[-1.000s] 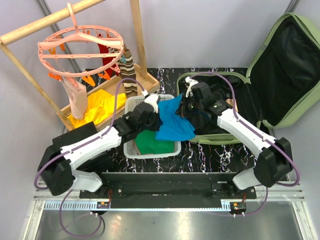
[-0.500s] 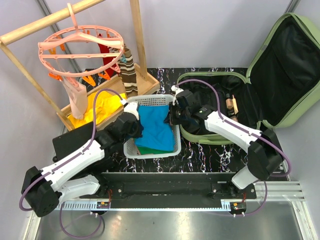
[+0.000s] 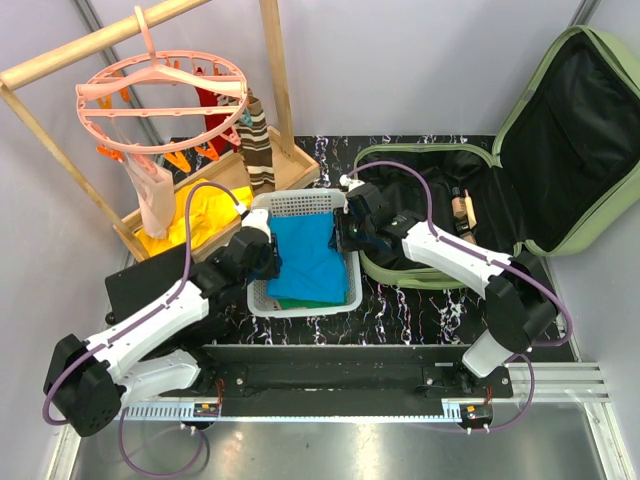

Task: Open, take out, and arrange the luggage
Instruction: Place the object in the container

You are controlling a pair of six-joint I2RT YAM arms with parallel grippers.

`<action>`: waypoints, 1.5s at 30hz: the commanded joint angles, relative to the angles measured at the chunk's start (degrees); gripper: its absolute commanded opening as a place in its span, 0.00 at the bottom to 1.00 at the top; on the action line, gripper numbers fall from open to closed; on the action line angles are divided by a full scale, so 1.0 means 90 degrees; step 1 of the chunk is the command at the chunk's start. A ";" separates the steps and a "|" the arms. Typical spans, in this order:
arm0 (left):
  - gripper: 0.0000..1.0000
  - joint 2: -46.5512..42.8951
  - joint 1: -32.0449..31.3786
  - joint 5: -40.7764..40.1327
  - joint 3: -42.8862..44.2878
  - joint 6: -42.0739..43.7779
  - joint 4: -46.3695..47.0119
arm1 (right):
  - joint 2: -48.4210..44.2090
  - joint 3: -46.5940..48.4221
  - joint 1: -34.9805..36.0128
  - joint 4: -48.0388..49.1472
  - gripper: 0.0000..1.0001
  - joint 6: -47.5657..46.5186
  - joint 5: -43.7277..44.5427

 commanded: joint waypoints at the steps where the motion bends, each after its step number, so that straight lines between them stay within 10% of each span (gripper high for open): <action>1: 0.57 -0.0144 0.0069 0.0046 0.0157 0.0357 0.0055 | -0.0173 0.0305 0.0059 -0.0042 0.51 -0.0372 0.0496; 6: 0.85 -0.0359 0.0079 0.0144 0.0381 0.0739 0.0221 | -0.0525 0.0402 0.0088 -0.0051 0.65 -0.0597 0.0496; 17: 0.74 0.0108 0.0069 0.0905 0.0255 0.0369 0.1265 | -0.0409 0.0412 0.0811 0.0066 0.34 -0.0646 0.1025; 30: 0.74 0.0871 0.0118 0.0778 -0.0458 -0.0228 0.1529 | 0.0704 0.0090 0.0811 0.0114 0.29 -0.0597 0.1248; 36: 0.81 0.0803 0.0118 0.0945 -0.0283 -0.0033 0.1598 | 0.0823 0.0265 0.0802 0.0115 0.33 -0.0607 0.1122; 45: 0.98 -0.0027 0.0156 -0.0146 0.0401 0.0396 0.0779 | -0.0437 -0.0056 0.0811 0.0086 0.68 -0.0646 0.1287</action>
